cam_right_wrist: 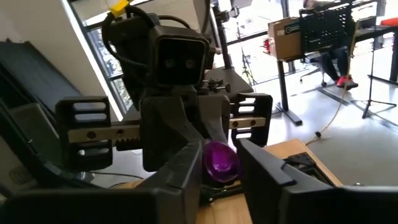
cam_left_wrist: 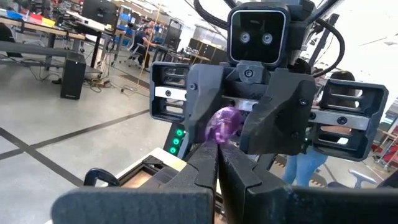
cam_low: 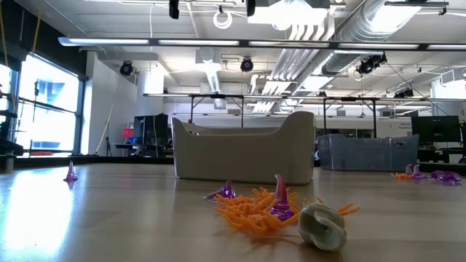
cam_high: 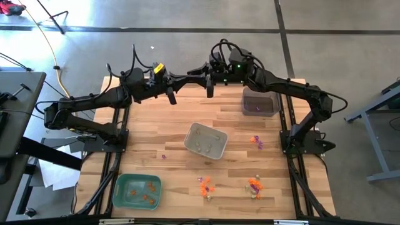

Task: Sort Halloween decoration
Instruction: Put the violet witch hat toy into the black bin

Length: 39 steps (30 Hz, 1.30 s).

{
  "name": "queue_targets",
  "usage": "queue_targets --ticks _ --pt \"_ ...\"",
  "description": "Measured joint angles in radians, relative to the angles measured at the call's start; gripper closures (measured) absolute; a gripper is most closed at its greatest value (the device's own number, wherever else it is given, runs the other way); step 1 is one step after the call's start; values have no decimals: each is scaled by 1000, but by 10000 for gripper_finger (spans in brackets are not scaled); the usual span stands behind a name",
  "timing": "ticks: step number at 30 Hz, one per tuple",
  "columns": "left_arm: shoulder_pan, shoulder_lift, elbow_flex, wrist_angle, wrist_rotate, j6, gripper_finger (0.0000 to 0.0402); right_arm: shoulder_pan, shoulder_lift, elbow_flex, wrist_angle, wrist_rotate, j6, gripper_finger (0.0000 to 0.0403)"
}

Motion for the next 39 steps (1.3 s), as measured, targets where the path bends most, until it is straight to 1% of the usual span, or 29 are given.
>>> queue_targets --ticks 4,6,9,22,39 --pt "0 0 0 -1 0 -5 401 -1 0 0 0 -34 -20 338" --pt "0 0 0 -1 1 -6 401 -1 0 0 0 -35 -21 352" --pt "0 0 0 -1 1 -6 401 -1 0 0 0 -37 -21 365" --pt "-6 0 0 -4 0 -4 401 -8 -1 -1 0 -40 -21 364" --pt "-6 0 0 -11 0 5 401 -57 -1 -1 0 -38 -28 364"
